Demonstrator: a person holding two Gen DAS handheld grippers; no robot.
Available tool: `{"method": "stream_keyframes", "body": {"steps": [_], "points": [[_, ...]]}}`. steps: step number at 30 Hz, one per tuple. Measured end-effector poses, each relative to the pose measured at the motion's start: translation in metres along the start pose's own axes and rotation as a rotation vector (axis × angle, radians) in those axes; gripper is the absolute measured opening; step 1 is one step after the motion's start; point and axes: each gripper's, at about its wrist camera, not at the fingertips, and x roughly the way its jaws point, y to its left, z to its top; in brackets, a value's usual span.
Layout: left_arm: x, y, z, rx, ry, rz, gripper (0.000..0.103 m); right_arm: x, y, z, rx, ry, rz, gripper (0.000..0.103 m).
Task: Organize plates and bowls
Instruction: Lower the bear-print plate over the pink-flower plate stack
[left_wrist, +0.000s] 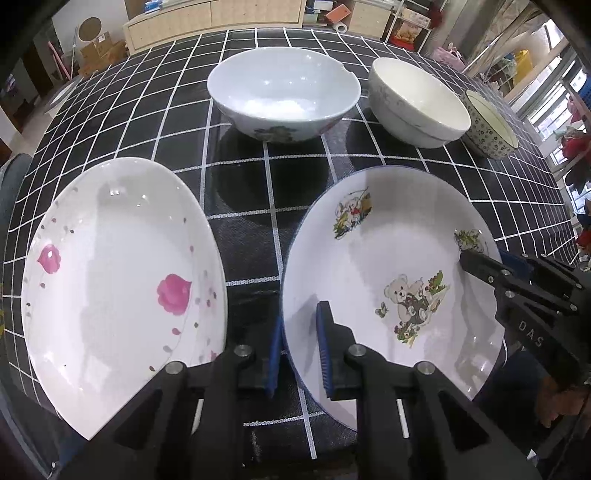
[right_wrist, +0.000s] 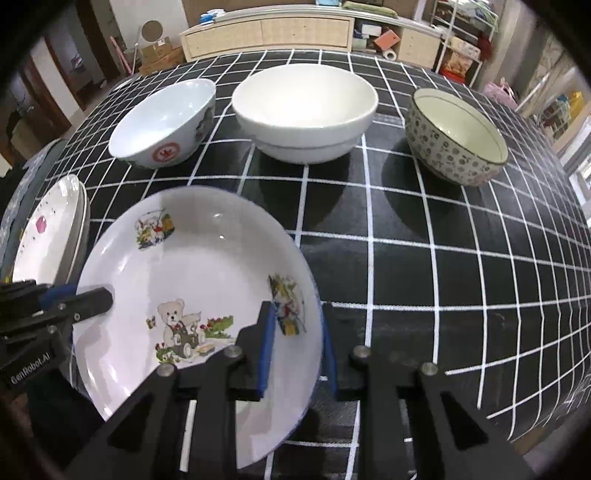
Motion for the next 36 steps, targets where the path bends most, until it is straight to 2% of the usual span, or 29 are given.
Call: {"method": "stream_keyframes", "body": {"steps": [6,14,17,23,27,36], "points": [[-0.007,0.002,-0.001,-0.008,-0.006,0.010,0.015,-0.003,-0.003,-0.003,0.057,-0.015,0.011,0.026],[-0.033,0.016,0.000,-0.014,-0.045,0.005,0.014,-0.025,0.013,0.005,0.048,-0.059,0.010,0.026],[-0.042,0.022,0.000,-0.026,-0.045,-0.031,0.014,-0.032,0.018,0.008,0.058,-0.077,0.004,0.026],[-0.059,0.029,0.000,-0.031,-0.079,-0.021,0.014,-0.046,0.025,0.014,0.070,-0.099,0.018,0.025],[-0.070,0.042,-0.003,-0.041,-0.101,0.002,0.014,-0.049,0.036,0.021,0.060,-0.105,0.035,0.025],[-0.077,0.085,-0.010,-0.099,-0.098,0.069,0.014,-0.039,0.082,0.030,0.006,-0.090,0.085,0.025]]}}
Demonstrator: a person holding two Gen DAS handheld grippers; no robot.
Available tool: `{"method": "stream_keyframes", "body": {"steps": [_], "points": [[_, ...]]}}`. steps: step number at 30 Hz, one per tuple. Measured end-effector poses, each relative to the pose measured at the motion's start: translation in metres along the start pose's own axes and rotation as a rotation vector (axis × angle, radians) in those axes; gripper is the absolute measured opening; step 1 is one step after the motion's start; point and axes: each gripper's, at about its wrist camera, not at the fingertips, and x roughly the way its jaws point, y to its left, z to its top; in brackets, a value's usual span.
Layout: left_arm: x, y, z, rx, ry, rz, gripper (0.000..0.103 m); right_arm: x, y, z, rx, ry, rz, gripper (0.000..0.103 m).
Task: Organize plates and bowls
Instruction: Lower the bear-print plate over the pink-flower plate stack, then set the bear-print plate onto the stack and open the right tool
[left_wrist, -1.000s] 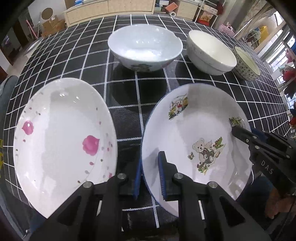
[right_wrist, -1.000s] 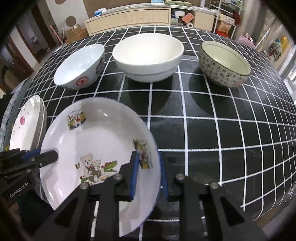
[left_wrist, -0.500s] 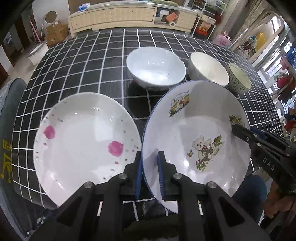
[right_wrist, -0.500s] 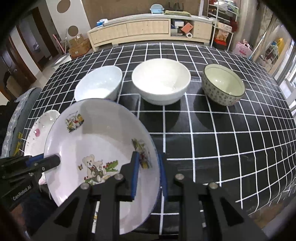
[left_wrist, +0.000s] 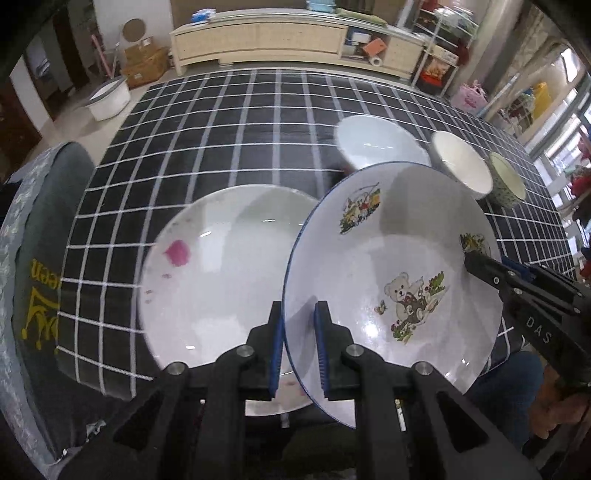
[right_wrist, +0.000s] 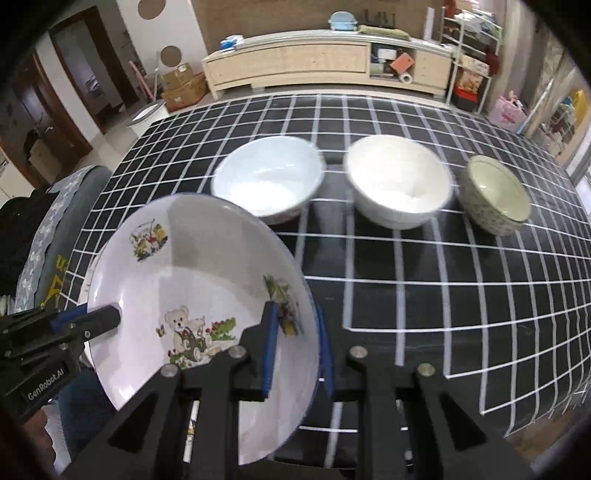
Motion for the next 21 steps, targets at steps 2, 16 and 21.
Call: {"method": "stream_keyframes", "body": {"steps": [2,16,21], "points": [[-0.002,0.012,0.000,-0.015,0.003,0.010,0.014,0.005,0.012,0.001,-0.016,0.006,0.011,0.025],[-0.006,0.074,-0.009,-0.084,0.013,0.046,0.014,0.031,0.073,0.011,-0.095,0.037,0.032,0.025],[0.000,0.089,-0.008,-0.103,0.015,0.059,0.015,0.040,0.087,0.013,-0.108,0.051,0.037,0.024]]}}
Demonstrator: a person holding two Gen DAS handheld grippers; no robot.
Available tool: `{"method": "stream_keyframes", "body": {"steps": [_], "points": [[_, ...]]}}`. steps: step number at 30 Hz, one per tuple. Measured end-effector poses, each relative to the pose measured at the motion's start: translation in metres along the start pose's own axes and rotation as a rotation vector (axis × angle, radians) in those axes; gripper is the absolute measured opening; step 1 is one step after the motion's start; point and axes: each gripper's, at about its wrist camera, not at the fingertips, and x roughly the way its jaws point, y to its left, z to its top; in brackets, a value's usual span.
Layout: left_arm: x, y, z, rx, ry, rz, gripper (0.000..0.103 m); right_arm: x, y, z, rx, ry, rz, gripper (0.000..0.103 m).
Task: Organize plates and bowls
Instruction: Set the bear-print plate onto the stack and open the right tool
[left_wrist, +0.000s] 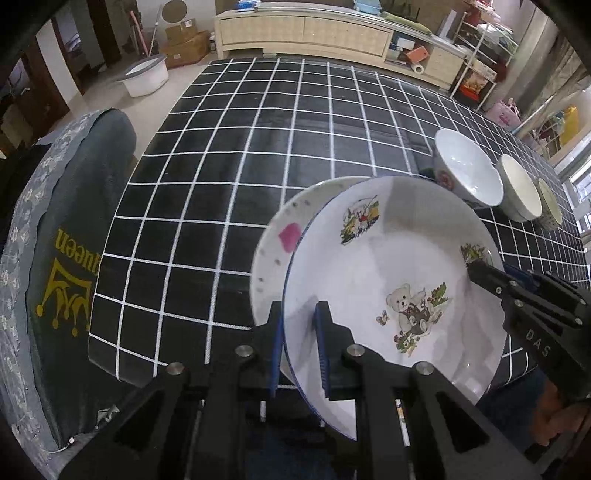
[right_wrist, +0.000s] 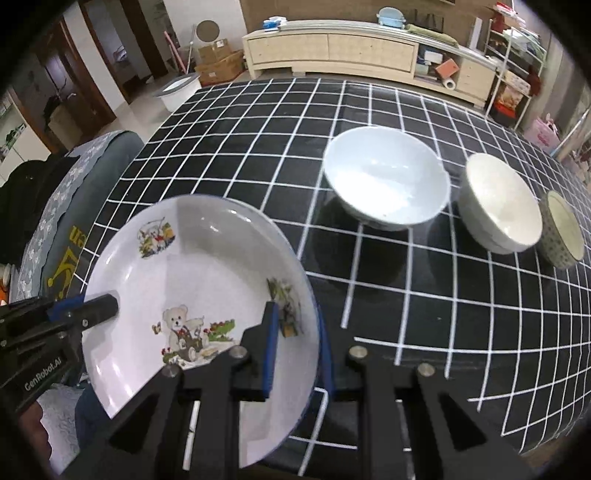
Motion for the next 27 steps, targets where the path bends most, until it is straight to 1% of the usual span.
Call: {"method": "stream_keyframes", "body": {"steps": [4,7,9,13,19,27], "points": [[0.007,0.009,0.003,-0.007,0.010,0.000,0.015,0.008,0.007,0.002,-0.003,0.013,-0.007,0.024],[0.012,0.013,0.004,-0.013,0.015,-0.001,0.015,0.008,0.012,0.006,-0.018,0.005,-0.020,0.024],[0.012,0.013,0.004,-0.021,0.015,-0.011,0.015,0.009,0.015,0.008,-0.023,0.006,-0.028,0.024],[0.015,0.013,0.008,-0.015,0.006,-0.003,0.015,0.012,0.018,0.012,-0.030,0.006,-0.041,0.024],[0.019,0.012,0.014,-0.012,0.014,0.005,0.015,0.015,0.023,0.017,-0.046,0.011,-0.066,0.024],[0.018,0.008,0.012,0.001,0.026,0.026,0.016,0.017,0.028,0.017,-0.054,0.034,-0.097,0.025]]}}
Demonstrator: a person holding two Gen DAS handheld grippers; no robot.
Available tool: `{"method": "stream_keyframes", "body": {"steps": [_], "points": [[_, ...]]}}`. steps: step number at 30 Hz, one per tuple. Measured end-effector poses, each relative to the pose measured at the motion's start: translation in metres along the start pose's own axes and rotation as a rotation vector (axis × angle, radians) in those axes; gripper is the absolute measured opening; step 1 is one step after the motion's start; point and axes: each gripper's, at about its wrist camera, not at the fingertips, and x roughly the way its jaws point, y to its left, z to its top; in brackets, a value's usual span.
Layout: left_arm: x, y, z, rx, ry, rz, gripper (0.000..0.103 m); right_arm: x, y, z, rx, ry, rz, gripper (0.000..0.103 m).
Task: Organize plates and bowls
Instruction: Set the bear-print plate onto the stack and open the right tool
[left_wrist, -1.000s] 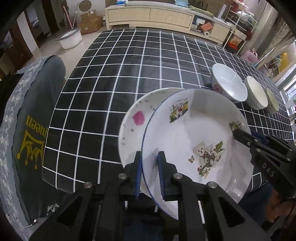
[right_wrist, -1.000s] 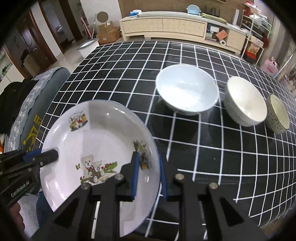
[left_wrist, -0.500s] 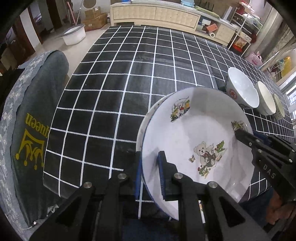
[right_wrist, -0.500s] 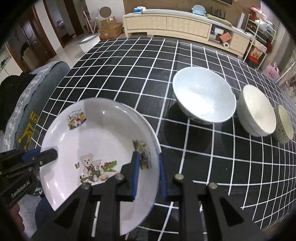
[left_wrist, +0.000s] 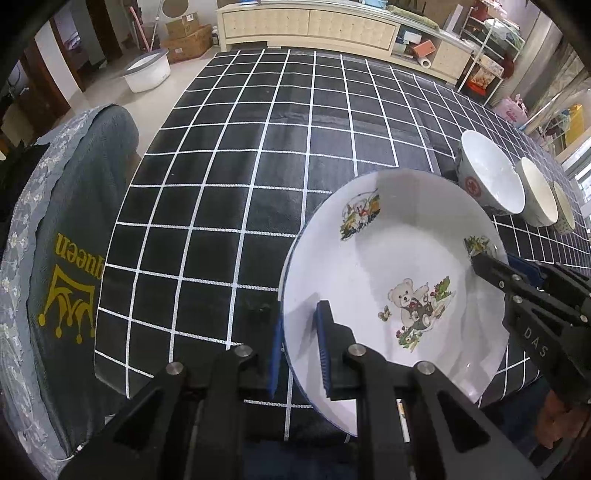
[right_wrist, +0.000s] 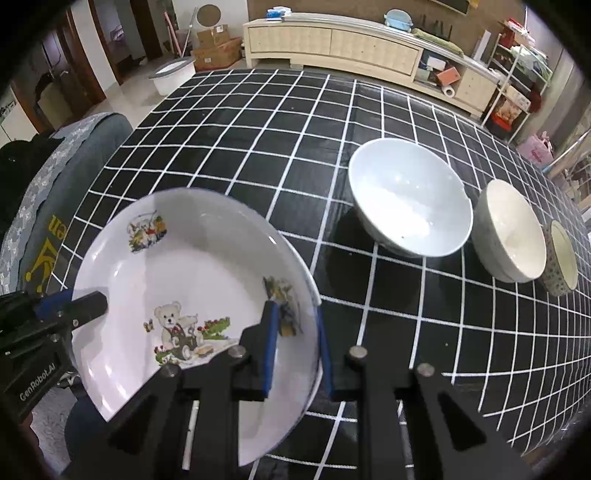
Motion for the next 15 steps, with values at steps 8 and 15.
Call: {"method": "stream_keyframes", "body": {"steps": [8,15], "points": [[0.0004,-0.0022,0.0004,0.005,0.007,0.021,0.016,0.0006,0.0038,0.0004,-0.005,0.005,-0.030,0.025],[0.0008,0.0037,0.0015,-0.008,0.005,-0.008,0.016,0.0011,0.0024,0.0024,0.004,0.002,-0.026,0.025]]}}
